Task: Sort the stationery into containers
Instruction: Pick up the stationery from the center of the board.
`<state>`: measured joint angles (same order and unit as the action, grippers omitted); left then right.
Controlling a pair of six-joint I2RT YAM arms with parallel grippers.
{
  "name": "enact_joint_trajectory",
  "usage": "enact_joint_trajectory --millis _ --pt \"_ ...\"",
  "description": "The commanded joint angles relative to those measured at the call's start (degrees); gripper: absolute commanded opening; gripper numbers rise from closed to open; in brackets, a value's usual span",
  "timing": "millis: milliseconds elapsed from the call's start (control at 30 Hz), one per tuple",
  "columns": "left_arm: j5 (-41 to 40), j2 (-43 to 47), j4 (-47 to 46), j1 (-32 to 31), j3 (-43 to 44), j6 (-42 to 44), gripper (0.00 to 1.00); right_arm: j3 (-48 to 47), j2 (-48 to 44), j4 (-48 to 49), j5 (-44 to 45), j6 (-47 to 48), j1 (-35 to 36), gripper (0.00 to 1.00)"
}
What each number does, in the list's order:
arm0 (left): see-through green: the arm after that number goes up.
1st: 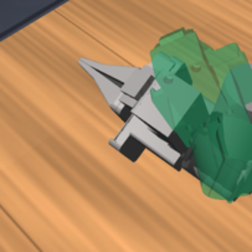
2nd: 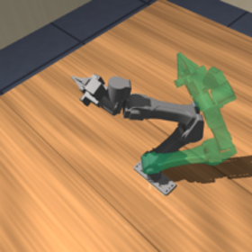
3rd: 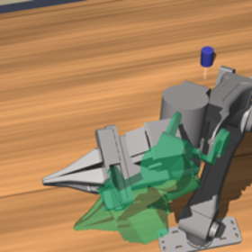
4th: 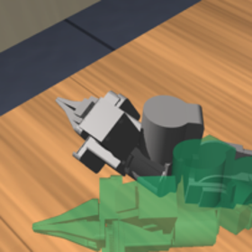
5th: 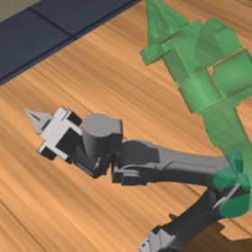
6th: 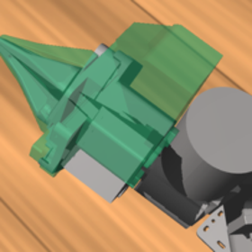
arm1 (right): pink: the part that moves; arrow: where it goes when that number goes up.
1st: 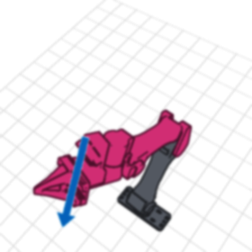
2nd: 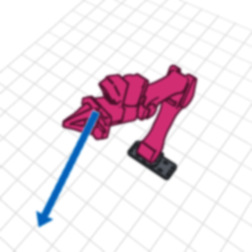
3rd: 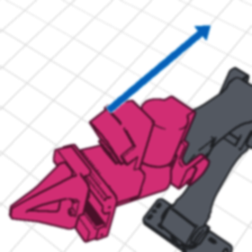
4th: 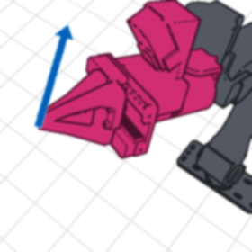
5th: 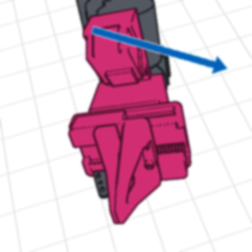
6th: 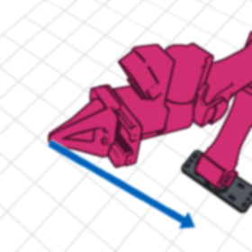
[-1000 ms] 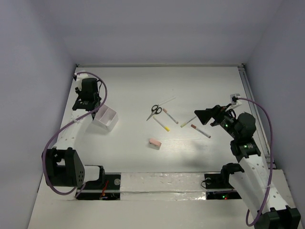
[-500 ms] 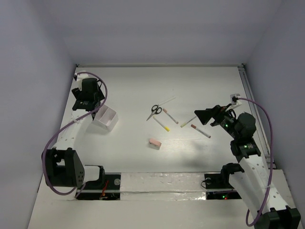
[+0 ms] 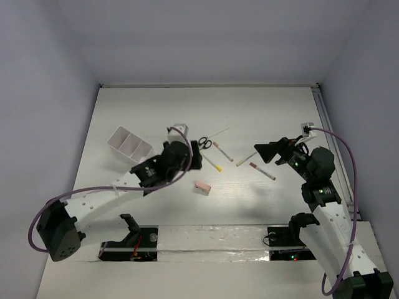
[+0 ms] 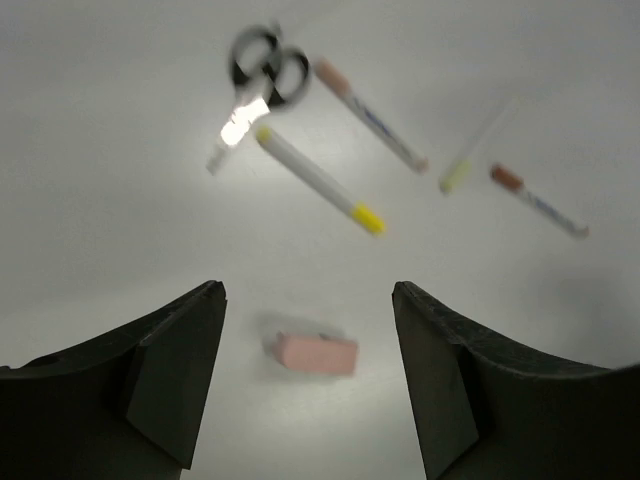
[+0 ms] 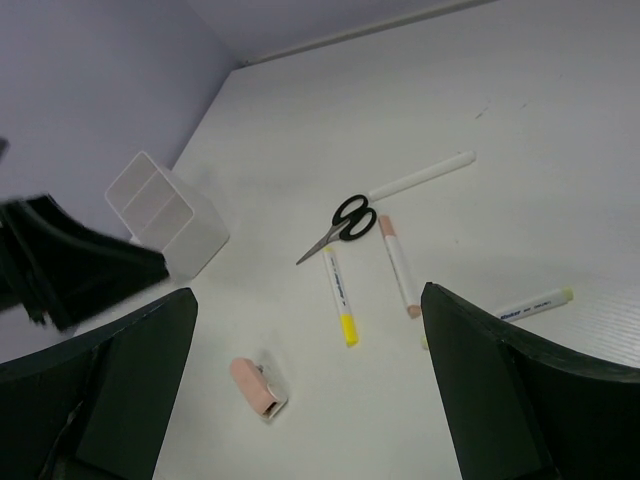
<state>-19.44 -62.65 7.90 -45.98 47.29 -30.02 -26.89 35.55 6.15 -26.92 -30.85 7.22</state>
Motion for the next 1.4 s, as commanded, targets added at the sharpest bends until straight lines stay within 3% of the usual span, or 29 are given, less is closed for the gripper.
enact_joint_trajectory --millis 0,67,200,567,1167,1367 --pt "-0.3 -1.1 -2.3 -11.3 -5.2 -15.7 0.65 -1.1 -0.2 0.6 0.5 1.5 0.5 1.00" --pt "-2.0 -3.3 -3.8 -17.4 -6.4 -21.4 0.68 -1.2 -0.4 0.4 0.7 1.7 0.5 1.00" --pt "-4.1 -7.2 -6.5 -22.3 -6.7 -26.7 0.71 -1.3 -0.5 -0.1 1.4 2.0 0.5 1.00" --pt "-4.2 -15.0 -13.2 -22.3 -10.0 -28.3 0.71 -1.4 0.5 0.1 0.3 2.0 0.5 1.00" --pt "-6.7 -18.4 -13.8 -20.6 -14.2 -28.0 0.71 -1.8 2.2 0.2 -0.6 1.7 0.5 1.00" --pt "-6.7 -16.7 -15.7 -16.5 -16.5 -26.9 0.70 -1.6 2.5 0.5 -1.0 1.5 0.5 1.00"
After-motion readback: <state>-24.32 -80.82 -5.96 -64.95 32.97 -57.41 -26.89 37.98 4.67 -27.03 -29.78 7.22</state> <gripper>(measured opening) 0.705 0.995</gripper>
